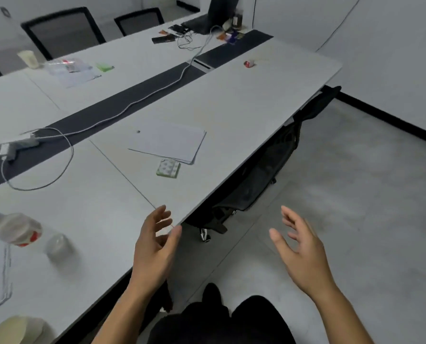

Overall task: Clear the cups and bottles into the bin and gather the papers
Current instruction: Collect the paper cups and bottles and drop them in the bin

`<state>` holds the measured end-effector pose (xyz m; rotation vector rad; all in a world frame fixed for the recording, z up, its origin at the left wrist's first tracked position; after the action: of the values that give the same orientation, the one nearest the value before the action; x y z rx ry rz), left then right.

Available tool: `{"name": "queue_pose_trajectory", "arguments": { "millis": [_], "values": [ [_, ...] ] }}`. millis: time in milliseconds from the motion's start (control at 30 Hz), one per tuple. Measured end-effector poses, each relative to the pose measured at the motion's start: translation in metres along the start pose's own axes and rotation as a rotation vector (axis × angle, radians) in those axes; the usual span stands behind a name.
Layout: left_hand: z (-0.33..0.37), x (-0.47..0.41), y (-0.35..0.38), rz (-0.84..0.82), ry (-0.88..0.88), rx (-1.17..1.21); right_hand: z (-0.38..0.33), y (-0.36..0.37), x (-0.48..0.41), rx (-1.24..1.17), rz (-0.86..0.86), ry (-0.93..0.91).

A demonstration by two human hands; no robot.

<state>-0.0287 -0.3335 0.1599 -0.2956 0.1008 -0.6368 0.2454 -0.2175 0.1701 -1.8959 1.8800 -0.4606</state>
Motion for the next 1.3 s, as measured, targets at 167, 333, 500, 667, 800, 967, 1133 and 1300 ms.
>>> {"name": "queue_pose_trajectory", "arguments": {
  "millis": [167,333,500,667,800,967,1133,1300],
  "values": [
    [0.018,-0.071,0.004,0.199,-0.042,-0.016,-0.041,0.07,-0.098,-0.048,-0.172,-0.06],
    [-0.001,-0.09,-0.02,0.518,-0.211,-0.032,-0.083,0.171,-0.153,-0.041,-0.508,-0.212],
    [-0.022,-0.062,-0.071,0.865,-0.39,-0.089,-0.129,0.271,-0.145,-0.031,-0.895,-0.387],
    [-0.049,-0.048,-0.107,1.162,-0.514,-0.145,-0.176,0.362,-0.108,-0.036,-1.173,-0.582],
    [-0.093,-0.034,-0.134,1.238,-0.673,-0.317,-0.19,0.425,-0.057,0.029,-1.328,-0.646],
    [-0.167,-0.045,-0.179,1.264,-0.876,-0.404,-0.18,0.506,-0.001,0.093,-1.353,-0.598],
    [-0.233,-0.051,-0.199,1.324,-1.001,-0.46,-0.165,0.568,0.052,0.083,-1.37,-0.592],
    [-0.248,-0.054,-0.2,1.451,-0.929,-0.348,-0.157,0.598,0.083,0.006,-1.322,-0.431]
  ]
}}
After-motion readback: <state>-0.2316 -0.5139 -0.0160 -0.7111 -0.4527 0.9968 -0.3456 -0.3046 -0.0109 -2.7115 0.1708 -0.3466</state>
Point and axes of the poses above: each hand's wrist, its own x-axis away from the middle knuckle, its own y-axis out of the palm, z = x × y, the point moved 3 cm from there along -x, towards the middle knuckle, and after that the axes turned 15 degrees about z, right-handed, at the moved point
